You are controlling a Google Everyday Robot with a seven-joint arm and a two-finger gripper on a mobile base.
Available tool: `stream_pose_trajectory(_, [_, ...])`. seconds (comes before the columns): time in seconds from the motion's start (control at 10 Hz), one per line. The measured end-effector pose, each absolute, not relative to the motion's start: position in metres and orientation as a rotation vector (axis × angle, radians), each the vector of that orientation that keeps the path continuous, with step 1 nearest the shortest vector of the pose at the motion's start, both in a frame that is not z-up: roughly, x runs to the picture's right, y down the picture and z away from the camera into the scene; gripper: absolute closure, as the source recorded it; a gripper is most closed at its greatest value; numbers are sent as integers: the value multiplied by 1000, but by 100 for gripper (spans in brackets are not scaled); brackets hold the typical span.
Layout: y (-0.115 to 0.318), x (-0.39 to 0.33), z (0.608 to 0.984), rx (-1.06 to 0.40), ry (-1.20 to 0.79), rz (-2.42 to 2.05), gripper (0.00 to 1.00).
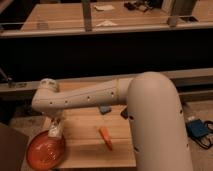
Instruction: Place the bottle in the ceramic bowl
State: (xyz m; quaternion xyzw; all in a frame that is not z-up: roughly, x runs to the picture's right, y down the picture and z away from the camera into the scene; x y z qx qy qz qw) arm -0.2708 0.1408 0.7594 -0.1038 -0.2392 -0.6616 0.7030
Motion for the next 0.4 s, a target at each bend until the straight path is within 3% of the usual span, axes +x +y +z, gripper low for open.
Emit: stream_pose_trajectory(0.4, [141, -274, 755, -220, -540, -1496, 100])
